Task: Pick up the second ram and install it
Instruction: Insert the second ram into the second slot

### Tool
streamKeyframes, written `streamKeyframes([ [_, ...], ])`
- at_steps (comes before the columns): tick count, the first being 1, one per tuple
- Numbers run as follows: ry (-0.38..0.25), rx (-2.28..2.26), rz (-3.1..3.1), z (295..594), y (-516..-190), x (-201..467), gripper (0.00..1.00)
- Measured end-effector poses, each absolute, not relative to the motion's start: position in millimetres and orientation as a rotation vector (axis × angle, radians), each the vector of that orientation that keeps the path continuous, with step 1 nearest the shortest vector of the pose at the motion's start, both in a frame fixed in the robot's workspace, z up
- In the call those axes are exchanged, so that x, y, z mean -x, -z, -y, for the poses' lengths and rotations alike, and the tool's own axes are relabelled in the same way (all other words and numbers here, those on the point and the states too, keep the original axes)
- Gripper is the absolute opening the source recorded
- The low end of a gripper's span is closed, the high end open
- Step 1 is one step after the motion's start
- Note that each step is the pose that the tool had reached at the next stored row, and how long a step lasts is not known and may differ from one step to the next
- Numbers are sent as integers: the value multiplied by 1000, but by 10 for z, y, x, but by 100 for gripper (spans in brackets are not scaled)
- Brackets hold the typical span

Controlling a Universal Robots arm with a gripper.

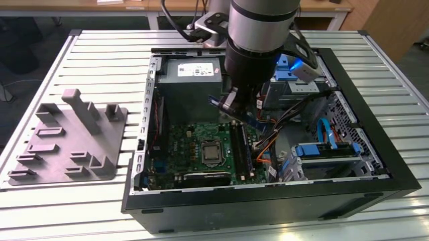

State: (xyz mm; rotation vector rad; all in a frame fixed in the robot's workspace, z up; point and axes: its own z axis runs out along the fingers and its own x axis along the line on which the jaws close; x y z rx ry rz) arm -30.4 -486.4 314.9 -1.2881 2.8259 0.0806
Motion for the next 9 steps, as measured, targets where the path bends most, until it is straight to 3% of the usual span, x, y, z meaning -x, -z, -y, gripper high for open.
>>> streamKeyframes([
  [9, -78, 1171, -2874, 4864, -3147, 304, 14],
])
